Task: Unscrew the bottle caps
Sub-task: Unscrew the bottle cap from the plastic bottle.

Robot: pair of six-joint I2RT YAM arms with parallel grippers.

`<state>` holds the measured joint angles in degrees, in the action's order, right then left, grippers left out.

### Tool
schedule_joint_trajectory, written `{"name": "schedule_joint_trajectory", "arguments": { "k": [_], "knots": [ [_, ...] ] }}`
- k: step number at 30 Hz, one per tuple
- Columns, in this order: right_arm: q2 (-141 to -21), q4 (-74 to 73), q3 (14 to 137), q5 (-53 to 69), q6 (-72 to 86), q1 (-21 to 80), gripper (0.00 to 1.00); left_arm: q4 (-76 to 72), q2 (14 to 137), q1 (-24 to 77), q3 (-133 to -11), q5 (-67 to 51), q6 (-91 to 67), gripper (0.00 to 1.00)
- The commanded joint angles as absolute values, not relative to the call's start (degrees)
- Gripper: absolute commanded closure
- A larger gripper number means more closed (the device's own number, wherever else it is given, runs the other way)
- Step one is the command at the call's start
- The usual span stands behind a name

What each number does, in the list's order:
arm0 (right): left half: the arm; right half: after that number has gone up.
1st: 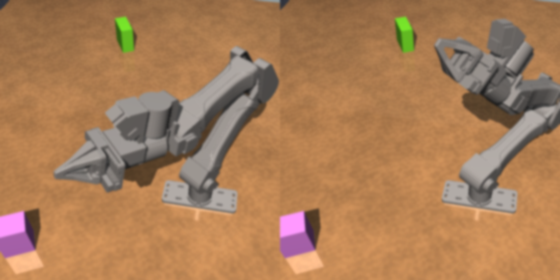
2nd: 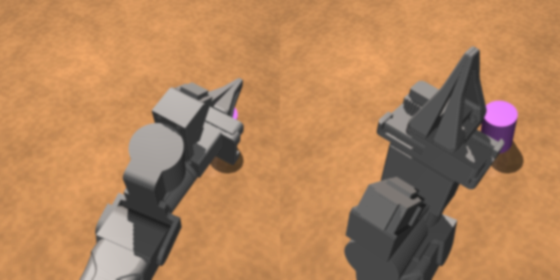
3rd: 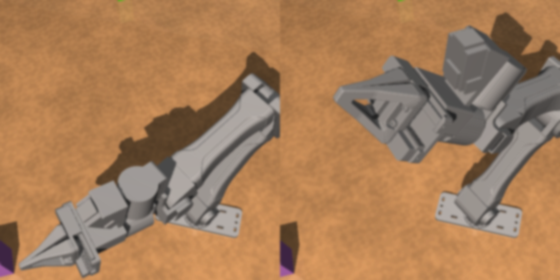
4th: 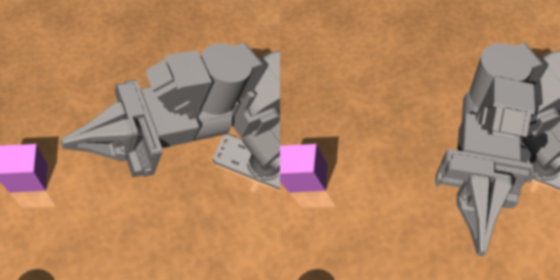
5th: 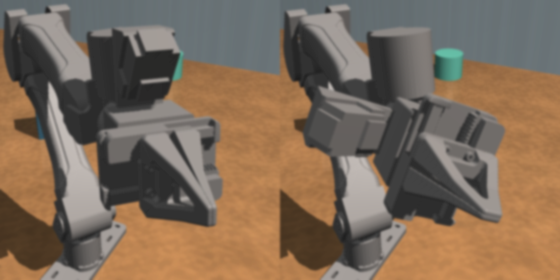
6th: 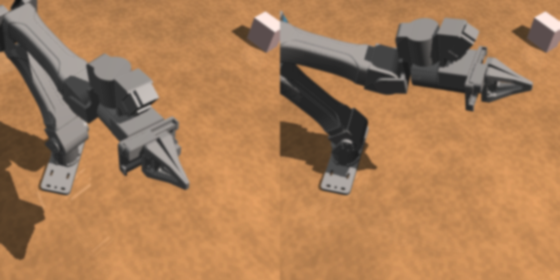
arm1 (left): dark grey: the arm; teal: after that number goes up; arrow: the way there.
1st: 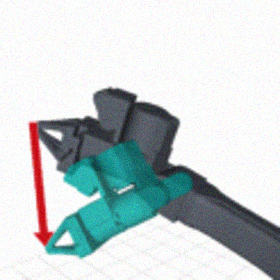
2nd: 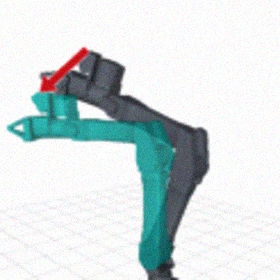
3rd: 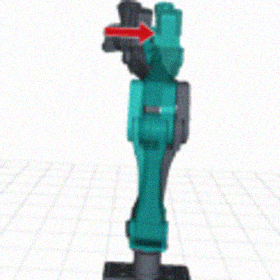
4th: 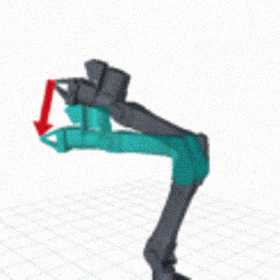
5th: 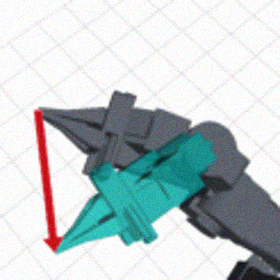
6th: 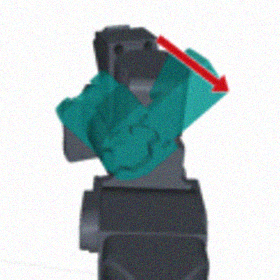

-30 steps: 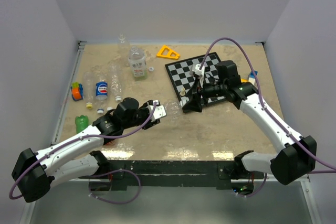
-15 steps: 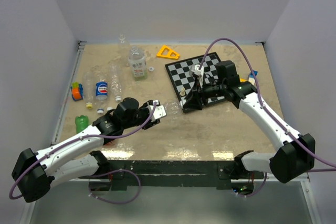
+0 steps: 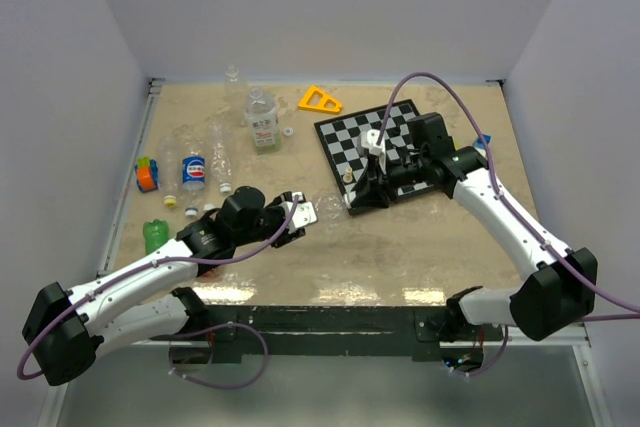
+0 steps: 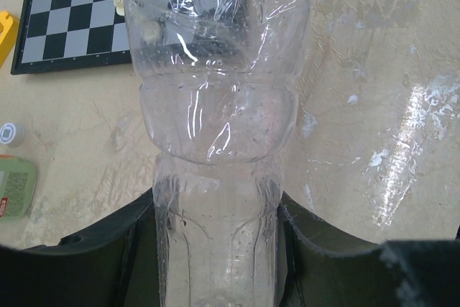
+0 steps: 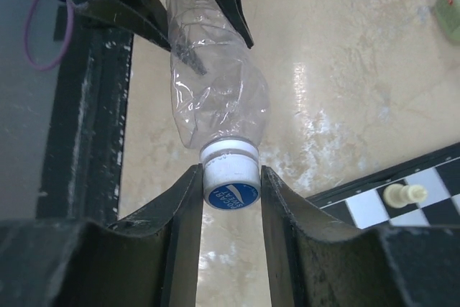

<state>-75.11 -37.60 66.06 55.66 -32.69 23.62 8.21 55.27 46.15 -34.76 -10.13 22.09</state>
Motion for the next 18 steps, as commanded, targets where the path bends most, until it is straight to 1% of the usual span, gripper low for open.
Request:
{"name": "schedule_joint_trajectory", "arguments": {
  "k": [1,4,5,8,9,11,14,18],
  "knots": [
    [-74.71,-49.29,70.22,57.4,-58.93,23.91,1.0,6.42,54.67,46.05,-34.89,-9.93,21.88,1.0],
    [-72.96,-53.51,69.79,56.78,-76.31,23.99,1.0,6.42,54.67,45.97,-34.89,-10.02,21.88,1.0],
    [-72.25,-54.83,69.35,56.6,-85.25,23.99,1.0,6.42,54.67,45.97,-34.89,-10.02,21.88,1.0],
    [-70.76,-58.26,68.03,55.2,-104.7,24.08,1.0,6.42,54.67,45.97,-34.81,-10.02,21.88,1.0],
    [-70.06,-58.45,67.68,54.5,-108.94,24.08,1.0,6.42,54.84,45.97,-34.8,-9.93,21.88,1.0],
    [-68.39,-55.22,66.8,52.31,-113.02,24.26,1.0,6.5,54.76,45.97,-34.81,-9.93,21.88,1.0],
    [-65.93,-47.84,65.74,50.1,-112.59,24.34,1.0,6.42,54.76,45.97,-34.81,-9.84,21.88,1.0],
    [-64.87,-47.55,65.4,51.23,-113.46,24.35,1.0,6.42,54.58,46.05,-34.8,-9.84,21.88,1.0]
  ]
}}
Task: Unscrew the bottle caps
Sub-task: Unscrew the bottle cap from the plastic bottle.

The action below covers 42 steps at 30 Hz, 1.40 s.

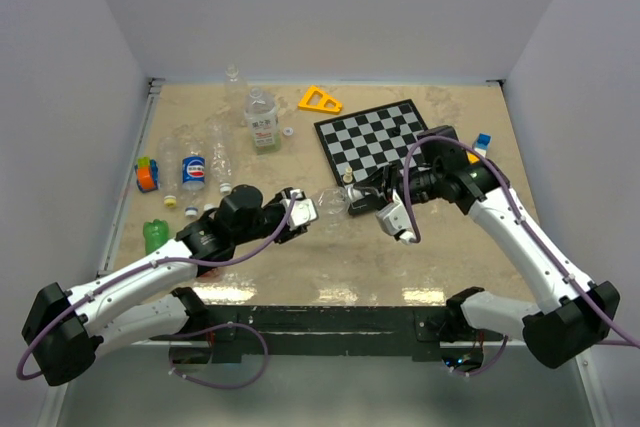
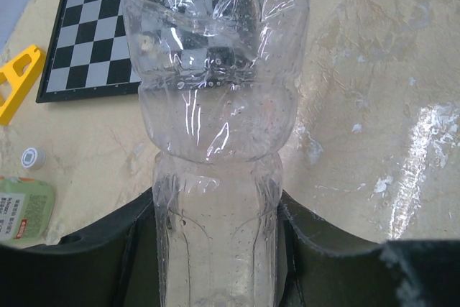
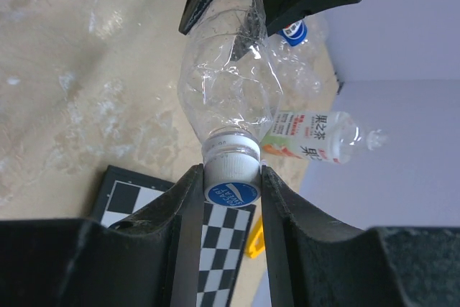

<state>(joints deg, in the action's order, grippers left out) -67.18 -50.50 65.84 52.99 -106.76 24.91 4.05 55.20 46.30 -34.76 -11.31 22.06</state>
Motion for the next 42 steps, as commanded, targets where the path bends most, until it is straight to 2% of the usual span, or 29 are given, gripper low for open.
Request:
{"name": "schedule_joint_trajectory", "arguments": {
  "k": [1,7,12,19,26,31,37,39,42],
  "knots": [
    [-64.34,-47.37,64.69,51.85,-113.64,24.35,1.0,6.42,54.67,45.97,-34.89,-9.76,21.88,1.0],
    [-62.23,-46.76,58.72,54.93,-114.87,24.35,0.99,6.42,54.58,45.97,-34.89,-10.02,21.88,1.0],
    [-59.94,-48.08,58.62,55.9,-111.99,24.26,0.99,6.42,54.49,46.05,-34.8,-10.02,21.8,1.0],
    [-59.76,-44.13,55.64,61.34,-103.2,24.08,0.86,6.5,54.49,45.97,-34.89,-10.11,21.88,1.0],
    [-58.8,-37.01,53.35,62.23,-90.19,24.0,0.63,6.42,54.49,45.97,-34.81,-10.2,21.8,1.0],
    [-58.36,-37.79,54.14,63.28,-87.89,24.08,0.48,6.42,54.49,45.97,-34.8,-10.11,21.88,1.0],
    [-57.4,-41.65,56.33,65.13,-87.9,24.08,0.43,6.42,54.49,45.97,-34.8,-10.02,21.88,1.0],
    [-56.69,-40.35,57.12,64.95,-82.83,23.82,0.42,6.42,54.49,46.05,-34.72,-10.02,21.88,1.0],
    [-54.85,-29.83,57.92,62.77,-58.71,22.86,0.42,6.42,54.32,45.97,-34.72,-9.93,21.88,1.0]
  ]
}}
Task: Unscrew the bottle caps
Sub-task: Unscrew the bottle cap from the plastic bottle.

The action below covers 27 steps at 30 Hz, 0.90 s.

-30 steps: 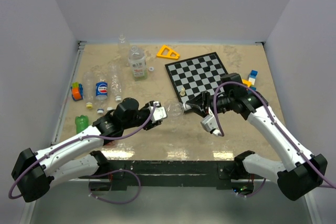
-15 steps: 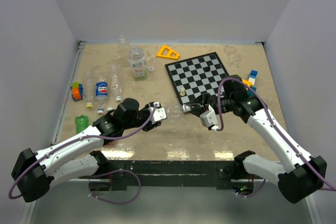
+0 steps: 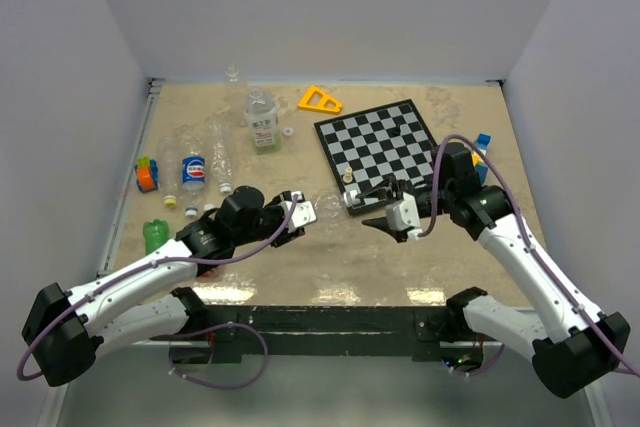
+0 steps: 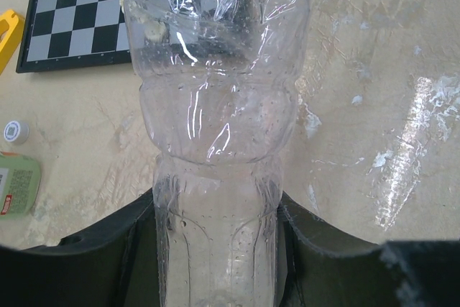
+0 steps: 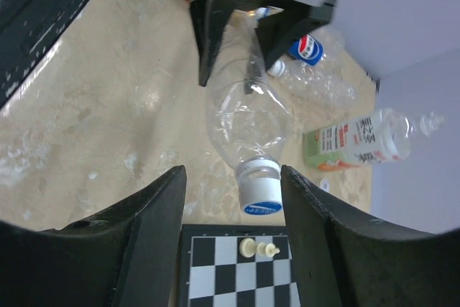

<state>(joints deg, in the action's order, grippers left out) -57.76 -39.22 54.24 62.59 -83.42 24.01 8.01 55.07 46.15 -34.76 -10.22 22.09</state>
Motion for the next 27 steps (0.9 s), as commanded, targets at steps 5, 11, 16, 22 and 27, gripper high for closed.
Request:
{"name": "schedule_joint_trajectory", "arguments": {
  "k": [5,11,16,22,27],
  "knots": [
    [-54.92,-20.65,58.97,55.02,-25.07,20.83,0.37,6.42,54.41,45.97,-34.81,-10.28,21.71,1.0],
    [-60.63,-22.06,58.01,54.4,-19.77,20.83,0.32,6.42,54.49,46.05,-34.98,-10.28,21.71,1.0],
    [-65.12,-23.73,58.27,55.98,-22.32,20.83,0.29,6.42,54.32,45.97,-34.81,-10.11,21.71,1.0],
    [-66.97,-23.38,57.66,57.13,-22.94,20.83,0.27,6.42,54.32,45.97,-34.8,-10.2,21.71,1.0],
    [-68.73,-23.99,57.92,58.27,-23.73,20.83,0.31,6.42,54.32,45.97,-34.89,-10.37,21.71,1.0]
  ]
}}
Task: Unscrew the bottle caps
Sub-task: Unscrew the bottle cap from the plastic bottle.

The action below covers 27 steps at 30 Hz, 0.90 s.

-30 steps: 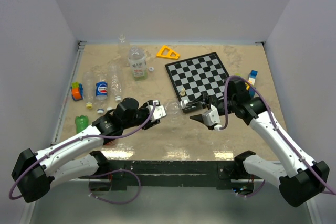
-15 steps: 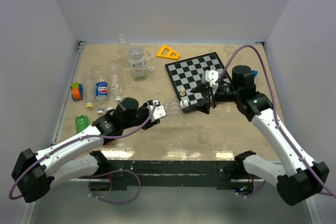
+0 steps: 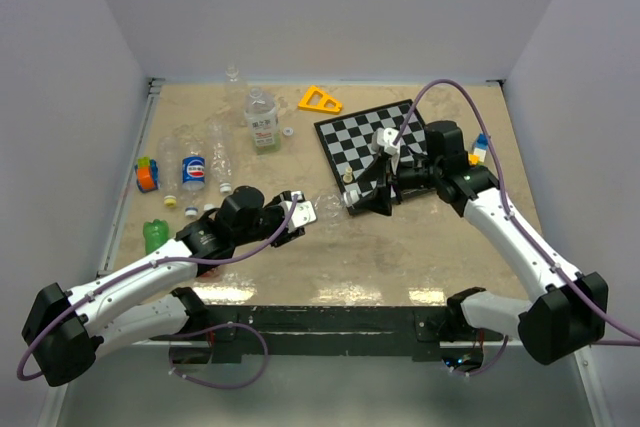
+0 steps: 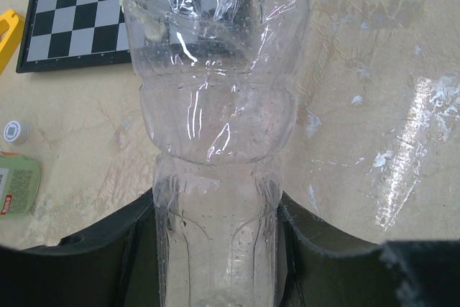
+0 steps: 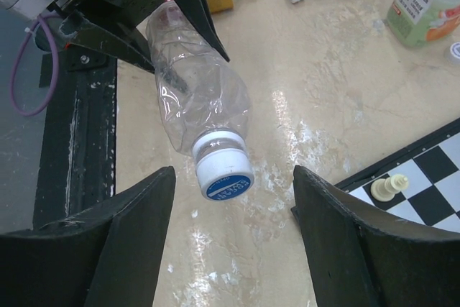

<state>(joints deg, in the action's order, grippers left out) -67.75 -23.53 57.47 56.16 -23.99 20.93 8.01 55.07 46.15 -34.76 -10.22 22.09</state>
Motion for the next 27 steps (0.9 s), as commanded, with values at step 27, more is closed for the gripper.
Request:
{"name": "schedule_joint_trajectory", "arguments": {
  "k": [27],
  "knots": [
    [-71.46,-32.7,60.56,66.18,-34.63,20.92,0.48,6.42,54.58,45.97,-34.8,-10.2,21.8,1.0]
  ]
}}
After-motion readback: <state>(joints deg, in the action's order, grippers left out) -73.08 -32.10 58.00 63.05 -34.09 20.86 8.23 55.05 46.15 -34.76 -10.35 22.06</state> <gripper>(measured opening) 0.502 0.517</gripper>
